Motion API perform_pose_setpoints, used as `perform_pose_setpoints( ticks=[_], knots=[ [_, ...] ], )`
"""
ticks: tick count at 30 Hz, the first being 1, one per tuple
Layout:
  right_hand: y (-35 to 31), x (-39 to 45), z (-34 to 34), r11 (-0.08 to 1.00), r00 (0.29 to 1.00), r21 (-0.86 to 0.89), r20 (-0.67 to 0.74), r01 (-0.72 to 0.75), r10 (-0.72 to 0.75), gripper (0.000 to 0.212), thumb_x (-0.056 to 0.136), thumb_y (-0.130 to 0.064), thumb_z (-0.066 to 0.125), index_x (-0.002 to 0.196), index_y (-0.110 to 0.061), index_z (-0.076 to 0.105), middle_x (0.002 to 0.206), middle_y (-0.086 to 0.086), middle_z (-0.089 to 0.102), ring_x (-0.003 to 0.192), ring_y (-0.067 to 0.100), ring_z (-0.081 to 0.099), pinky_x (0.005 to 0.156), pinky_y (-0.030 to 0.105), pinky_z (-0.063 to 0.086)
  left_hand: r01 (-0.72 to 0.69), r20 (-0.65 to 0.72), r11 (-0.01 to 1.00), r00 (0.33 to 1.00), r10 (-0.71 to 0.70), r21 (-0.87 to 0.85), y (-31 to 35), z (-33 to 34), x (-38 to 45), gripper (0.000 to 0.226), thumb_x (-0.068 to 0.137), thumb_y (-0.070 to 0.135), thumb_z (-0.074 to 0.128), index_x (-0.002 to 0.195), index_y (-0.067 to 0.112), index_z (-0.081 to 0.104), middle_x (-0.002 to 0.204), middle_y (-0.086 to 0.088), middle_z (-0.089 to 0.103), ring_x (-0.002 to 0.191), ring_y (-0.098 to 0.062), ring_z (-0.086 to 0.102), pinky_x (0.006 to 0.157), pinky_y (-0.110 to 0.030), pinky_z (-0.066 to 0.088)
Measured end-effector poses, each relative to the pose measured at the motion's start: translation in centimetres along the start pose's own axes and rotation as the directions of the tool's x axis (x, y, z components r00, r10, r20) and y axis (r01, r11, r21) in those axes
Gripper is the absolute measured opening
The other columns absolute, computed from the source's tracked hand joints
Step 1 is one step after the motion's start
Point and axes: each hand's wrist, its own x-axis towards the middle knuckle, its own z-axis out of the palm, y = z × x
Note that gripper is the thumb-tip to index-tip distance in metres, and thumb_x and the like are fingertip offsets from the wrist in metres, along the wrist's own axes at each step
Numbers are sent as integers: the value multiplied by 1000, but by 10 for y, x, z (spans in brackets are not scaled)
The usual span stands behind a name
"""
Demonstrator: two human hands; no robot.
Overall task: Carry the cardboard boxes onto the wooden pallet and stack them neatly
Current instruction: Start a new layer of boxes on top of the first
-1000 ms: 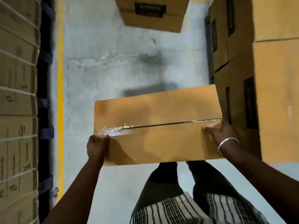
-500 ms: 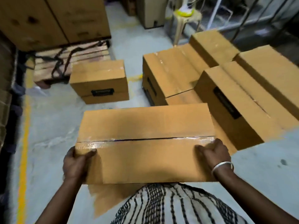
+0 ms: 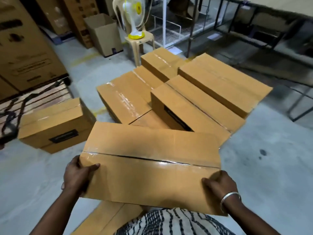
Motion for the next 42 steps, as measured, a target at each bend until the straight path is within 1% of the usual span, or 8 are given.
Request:
perform_pose_setpoints(
  ticks=[11, 20, 25, 28, 32, 35, 38, 42],
  knots=[
    [31, 25, 10, 971, 972, 132, 152, -201, 181, 72, 56, -41, 89, 98, -13, 38, 99, 10, 58, 99, 35, 60, 73, 32, 43, -50, 210, 988, 978, 18, 149, 112, 52, 50, 73, 76, 12, 80, 140, 21, 46, 122, -7, 59, 99, -36, 59, 86, -60, 53],
    [-7, 26, 44, 907, 936, 237, 36, -348, 349, 71, 53, -38, 91, 98, -11, 43, 88, 6, 57, 81, 29, 55, 61, 32, 38, -163, 392, 971, 916, 83, 174, 165, 137, 177, 79, 60, 18, 88, 131, 23, 53, 100, -27, 66, 82, -38, 64, 72, -49, 54],
    [-30, 31, 58, 881, 912, 280, -39, -382, 407, 66, 54, -38, 91, 89, -13, 41, 82, 4, 55, 77, 27, 55, 56, 31, 37, -291, 470, 931, 868, 160, 221, 192, 176, 218, 74, 63, 31, 84, 130, 27, 53, 107, -7, 66, 96, -38, 63, 79, -47, 56],
    [-42, 34, 64, 872, 902, 277, -38, -404, 430, 69, 54, -41, 91, 91, -15, 39, 83, 1, 53, 80, 27, 55, 62, 32, 38, -359, 492, 904, 845, 209, 232, 207, 192, 234, 55, 58, 42, 76, 107, 29, 58, 93, -9, 67, 87, -41, 64, 70, -49, 54],
    [-50, 40, 69, 877, 908, 265, -14, -400, 419, 74, 54, -45, 91, 98, -14, 40, 84, -3, 51, 83, 25, 54, 61, 30, 37, -408, 491, 900, 822, 289, 152, 226, 206, 240, 36, 78, 20, 76, 108, 16, 58, 94, -19, 65, 83, -37, 60, 78, -55, 52],
    [-47, 40, 70, 891, 917, 246, -20, -381, 398, 74, 52, -51, 90, 95, -16, 41, 85, -2, 56, 78, 20, 56, 57, 29, 39, -450, 479, 883, 810, 339, 136, 222, 210, 246, 34, 80, 16, 75, 110, 12, 60, 104, -22, 64, 90, -38, 58, 84, -53, 49],
    [-39, 40, 73, 891, 929, 276, 20, -360, 369, 75, 46, -56, 90, 89, -19, 40, 84, 1, 59, 78, 20, 59, 64, 36, 52, -524, 448, 839, 791, 417, 145, 211, 210, 249, 63, 79, 29, 74, 134, 8, 50, 131, -22, 56, 117, -42, 51, 103, -58, 38],
    [-35, 42, 64, 840, 918, 406, -7, -359, 396, 76, 55, -58, 87, 105, -21, 42, 99, 0, 60, 87, 19, 61, 77, 45, 57, -576, 360, 739, 811, 461, 350, 178, 210, 232, 79, 85, 50, 64, 144, 8, 32, 150, -20, 36, 139, -44, 28, 106, -70, 22]
  ],
)
